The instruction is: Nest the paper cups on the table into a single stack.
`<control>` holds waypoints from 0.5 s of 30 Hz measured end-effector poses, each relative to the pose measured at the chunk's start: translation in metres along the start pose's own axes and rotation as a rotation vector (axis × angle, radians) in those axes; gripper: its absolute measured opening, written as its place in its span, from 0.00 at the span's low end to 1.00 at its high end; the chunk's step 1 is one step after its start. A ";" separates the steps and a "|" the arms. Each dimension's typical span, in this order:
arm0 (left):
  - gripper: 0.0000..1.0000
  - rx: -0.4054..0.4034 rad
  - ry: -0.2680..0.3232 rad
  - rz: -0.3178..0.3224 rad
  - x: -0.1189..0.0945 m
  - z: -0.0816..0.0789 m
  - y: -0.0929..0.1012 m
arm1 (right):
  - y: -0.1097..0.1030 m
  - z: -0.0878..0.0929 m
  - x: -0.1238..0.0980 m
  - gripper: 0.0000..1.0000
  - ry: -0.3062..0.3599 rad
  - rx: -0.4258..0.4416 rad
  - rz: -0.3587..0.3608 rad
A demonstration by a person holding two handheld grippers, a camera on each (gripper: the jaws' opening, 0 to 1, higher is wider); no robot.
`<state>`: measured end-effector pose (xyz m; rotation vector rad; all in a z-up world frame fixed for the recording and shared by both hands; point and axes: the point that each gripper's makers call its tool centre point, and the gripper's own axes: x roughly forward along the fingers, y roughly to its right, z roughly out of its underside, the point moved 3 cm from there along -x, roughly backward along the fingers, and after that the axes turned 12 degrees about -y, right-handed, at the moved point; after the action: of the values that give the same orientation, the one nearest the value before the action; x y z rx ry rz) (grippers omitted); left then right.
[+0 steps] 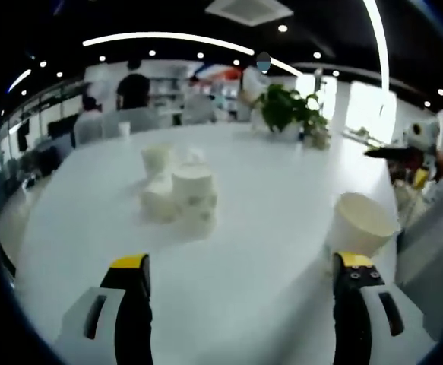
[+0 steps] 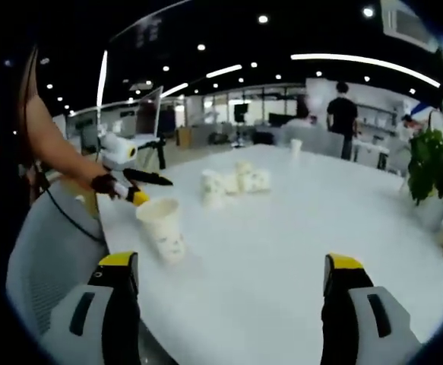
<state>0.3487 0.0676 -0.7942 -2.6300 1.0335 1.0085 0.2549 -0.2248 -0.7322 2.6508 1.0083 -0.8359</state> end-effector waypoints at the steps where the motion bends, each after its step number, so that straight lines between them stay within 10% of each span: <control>1: 0.98 -0.003 -0.002 0.001 0.001 -0.001 0.000 | 0.000 0.001 -0.001 1.00 0.000 0.001 0.001; 15: 0.92 -0.091 0.004 -0.041 0.033 -0.009 -0.022 | -0.011 0.009 -0.004 1.00 -0.029 0.024 -0.008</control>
<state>0.3860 0.0630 -0.8104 -2.7146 0.9528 1.0655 0.2416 -0.2216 -0.7373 2.6486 1.0087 -0.8912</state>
